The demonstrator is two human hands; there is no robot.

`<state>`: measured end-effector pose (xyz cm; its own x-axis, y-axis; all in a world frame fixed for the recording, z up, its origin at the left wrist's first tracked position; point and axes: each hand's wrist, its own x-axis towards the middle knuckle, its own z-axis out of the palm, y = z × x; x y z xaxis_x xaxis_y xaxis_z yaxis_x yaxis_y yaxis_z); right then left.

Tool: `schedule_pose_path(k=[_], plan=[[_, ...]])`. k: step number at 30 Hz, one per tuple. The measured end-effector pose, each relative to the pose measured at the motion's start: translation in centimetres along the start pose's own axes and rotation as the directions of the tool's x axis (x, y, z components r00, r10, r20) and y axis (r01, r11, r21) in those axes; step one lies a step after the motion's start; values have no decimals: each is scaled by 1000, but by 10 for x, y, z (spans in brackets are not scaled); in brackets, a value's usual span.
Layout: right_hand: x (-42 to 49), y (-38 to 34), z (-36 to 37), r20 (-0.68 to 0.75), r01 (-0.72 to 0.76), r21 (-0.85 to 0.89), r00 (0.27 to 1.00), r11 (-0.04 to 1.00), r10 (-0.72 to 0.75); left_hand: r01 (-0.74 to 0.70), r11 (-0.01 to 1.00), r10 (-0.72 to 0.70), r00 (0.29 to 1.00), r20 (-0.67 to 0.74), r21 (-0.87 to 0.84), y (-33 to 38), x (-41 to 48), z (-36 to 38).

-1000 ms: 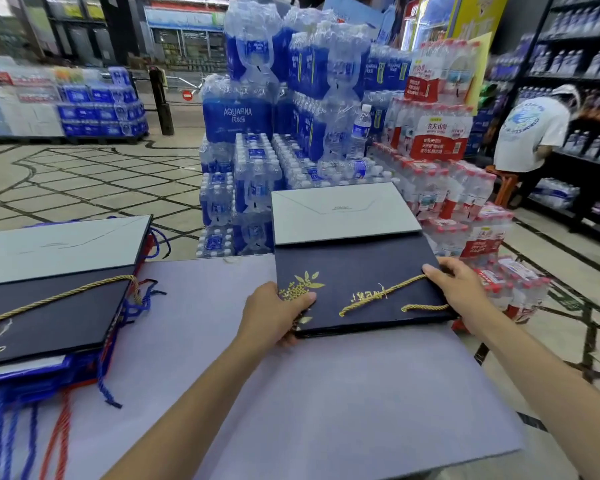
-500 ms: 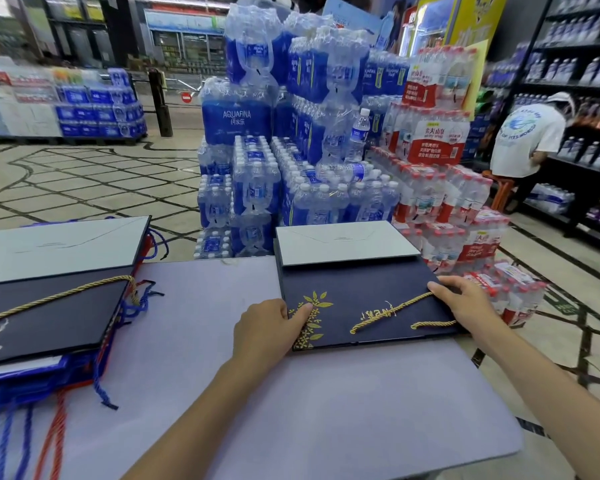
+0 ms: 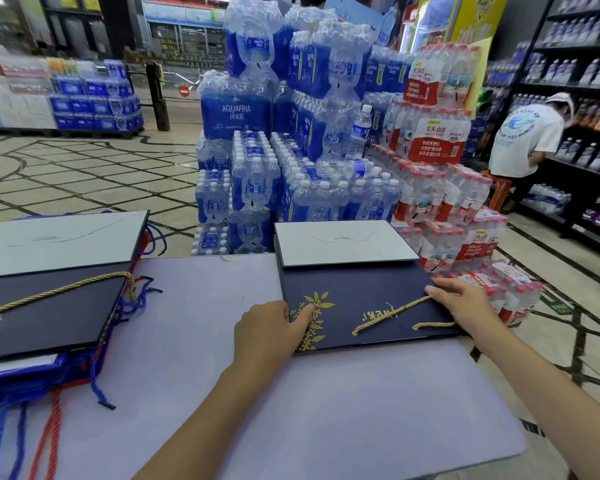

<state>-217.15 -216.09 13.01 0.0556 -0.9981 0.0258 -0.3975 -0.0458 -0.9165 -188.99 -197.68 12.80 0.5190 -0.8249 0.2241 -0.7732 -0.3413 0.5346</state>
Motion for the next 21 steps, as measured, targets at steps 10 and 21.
schedule_pose_path(k=[10, 21], plan=[[-5, -5, 0, -10, 77, -302, 996, 950, -84, -60, 995, 62, 998, -19, 84, 1, -4, 0], [-18, -31, -7, 1, 78, -565, 996, 822, -94, -16, 998, 12, 998, 62, 67, 6, -3, -12]])
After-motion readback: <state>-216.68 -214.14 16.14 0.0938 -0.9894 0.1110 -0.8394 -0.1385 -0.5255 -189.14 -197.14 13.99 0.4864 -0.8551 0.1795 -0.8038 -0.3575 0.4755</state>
